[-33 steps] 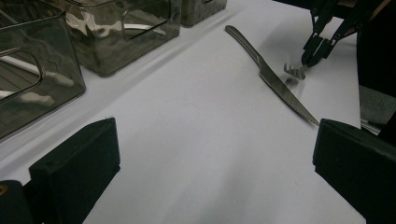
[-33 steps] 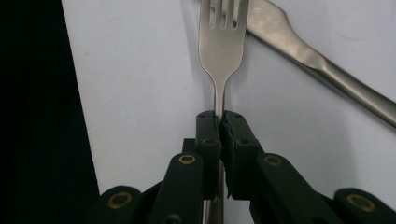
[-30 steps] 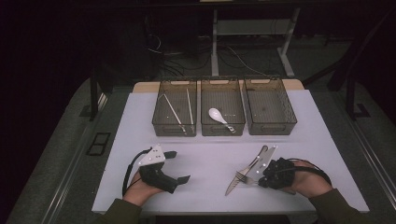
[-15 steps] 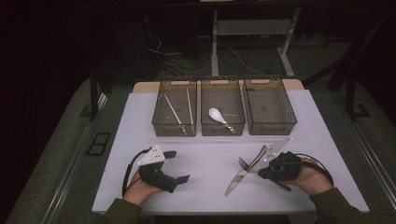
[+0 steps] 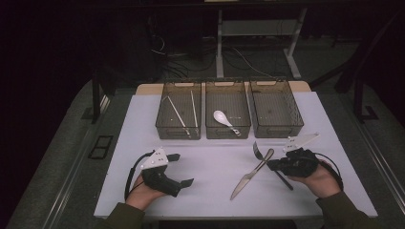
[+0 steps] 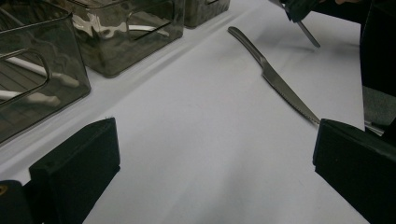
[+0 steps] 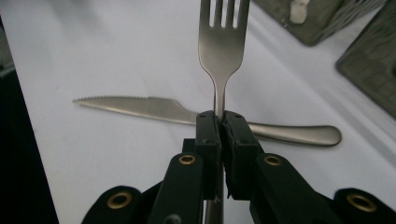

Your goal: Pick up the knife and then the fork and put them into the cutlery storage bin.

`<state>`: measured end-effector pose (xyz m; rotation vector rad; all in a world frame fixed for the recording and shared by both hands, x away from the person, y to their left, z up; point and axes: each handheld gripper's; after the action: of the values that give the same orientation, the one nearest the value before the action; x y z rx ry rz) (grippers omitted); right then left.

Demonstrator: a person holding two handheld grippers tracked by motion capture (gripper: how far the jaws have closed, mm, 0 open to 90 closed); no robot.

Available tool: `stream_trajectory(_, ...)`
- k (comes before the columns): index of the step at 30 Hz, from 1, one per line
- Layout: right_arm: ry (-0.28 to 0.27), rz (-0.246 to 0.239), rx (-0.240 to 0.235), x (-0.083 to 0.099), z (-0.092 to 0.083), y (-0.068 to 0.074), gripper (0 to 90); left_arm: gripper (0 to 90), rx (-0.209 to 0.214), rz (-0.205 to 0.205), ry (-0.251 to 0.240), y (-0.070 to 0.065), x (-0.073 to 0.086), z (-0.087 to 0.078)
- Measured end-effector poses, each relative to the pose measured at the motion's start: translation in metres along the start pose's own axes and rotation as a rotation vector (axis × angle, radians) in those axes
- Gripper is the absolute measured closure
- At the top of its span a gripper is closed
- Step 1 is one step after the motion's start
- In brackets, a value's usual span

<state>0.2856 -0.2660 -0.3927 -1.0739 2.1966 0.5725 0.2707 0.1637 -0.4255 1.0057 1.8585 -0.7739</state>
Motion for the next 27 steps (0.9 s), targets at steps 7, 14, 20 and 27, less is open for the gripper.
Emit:
stream_trajectory(7,-0.062,0.049,0.02,-0.001,-0.007,-0.004,84.9,0.0,0.004,0.005,-0.004,0.0,0.0,-0.001)
stream_trajectory(14,-0.143,0.102,0.043,-0.006,-0.015,-0.013,85.0,0.0,-0.003,0.002,-0.003,0.002,-0.001,0.0)
stream_trajectory(20,-0.192,0.142,0.079,-0.01,-0.02,-0.025,84.9,0.0,-0.007,0.002,0.0,0.002,-0.001,0.001)
stream_trajectory(27,-0.234,0.167,0.115,-0.015,-0.027,-0.036,84.9,0.0,-0.006,0.001,-0.004,0.001,-0.001,0.001)
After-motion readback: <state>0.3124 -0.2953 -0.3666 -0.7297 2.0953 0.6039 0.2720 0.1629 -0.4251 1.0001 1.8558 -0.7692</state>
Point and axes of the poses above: each handheld gripper's, and its own axes: z roughly forward along the jaws, x roughly out of its underside, y roughly to its left, and after that the axes turned 2 degrees about -y, right-handed
